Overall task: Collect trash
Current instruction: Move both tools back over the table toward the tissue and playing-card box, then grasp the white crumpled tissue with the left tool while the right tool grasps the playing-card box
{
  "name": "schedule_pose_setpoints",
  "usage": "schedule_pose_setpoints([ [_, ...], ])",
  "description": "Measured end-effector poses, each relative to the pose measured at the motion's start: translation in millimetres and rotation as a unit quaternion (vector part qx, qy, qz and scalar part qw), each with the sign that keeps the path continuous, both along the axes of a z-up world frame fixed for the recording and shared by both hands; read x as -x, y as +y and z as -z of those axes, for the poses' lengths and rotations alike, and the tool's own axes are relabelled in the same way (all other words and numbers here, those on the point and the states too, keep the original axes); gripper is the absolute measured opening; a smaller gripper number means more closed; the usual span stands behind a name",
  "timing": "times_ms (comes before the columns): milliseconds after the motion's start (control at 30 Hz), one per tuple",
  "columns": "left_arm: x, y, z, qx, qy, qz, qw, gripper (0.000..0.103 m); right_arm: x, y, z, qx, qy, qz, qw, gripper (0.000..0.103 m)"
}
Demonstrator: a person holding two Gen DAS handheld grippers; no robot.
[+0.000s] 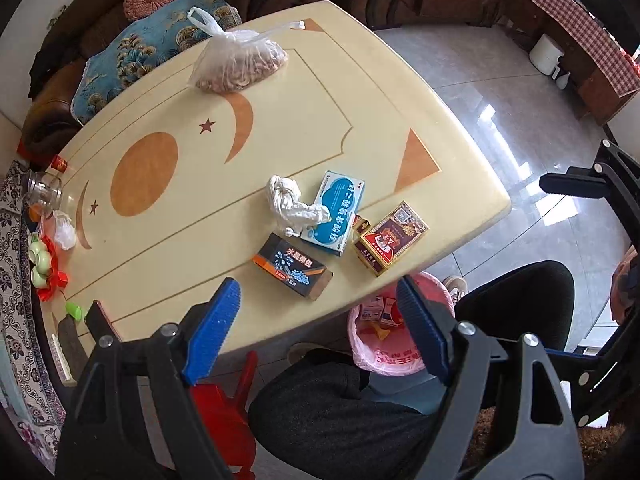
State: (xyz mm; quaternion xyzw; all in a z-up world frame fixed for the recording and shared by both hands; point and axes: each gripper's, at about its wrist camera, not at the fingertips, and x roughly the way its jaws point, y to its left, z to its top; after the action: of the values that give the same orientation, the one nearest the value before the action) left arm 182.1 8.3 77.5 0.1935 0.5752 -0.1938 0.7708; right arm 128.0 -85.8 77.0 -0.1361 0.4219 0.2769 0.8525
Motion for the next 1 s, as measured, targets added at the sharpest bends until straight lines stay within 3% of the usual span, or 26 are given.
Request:
schedule_pose_setpoints([
  [200,-21.8,-7.8,10.8,-0.012,0.016,0.01,0.9997,0.078,-20.5,-5.8,-12.2,0.005,-0.007,-0.016,1.0,0.096],
  [400,-51.4,-7.7,26.2,-0.008,0.045,0.006,0.9989,0.078,-46.8,-10.9,-4.1,0.017,0.007,-0.025,1.0,0.096],
  [667,-81.0,-11.6,49.4,-0.011,0.076,0.008,0.997,0.078,-71.0,-9.2,19.8,0.039,0.029,-0.063,0.997,0.096],
  [1000,-116.1,-21.7,103.8,-0.025,0.121,0.008,0.9923,0.079,-92.5,2.8,70.8,0.076,0.074,-0.112,0.988,0.096],
])
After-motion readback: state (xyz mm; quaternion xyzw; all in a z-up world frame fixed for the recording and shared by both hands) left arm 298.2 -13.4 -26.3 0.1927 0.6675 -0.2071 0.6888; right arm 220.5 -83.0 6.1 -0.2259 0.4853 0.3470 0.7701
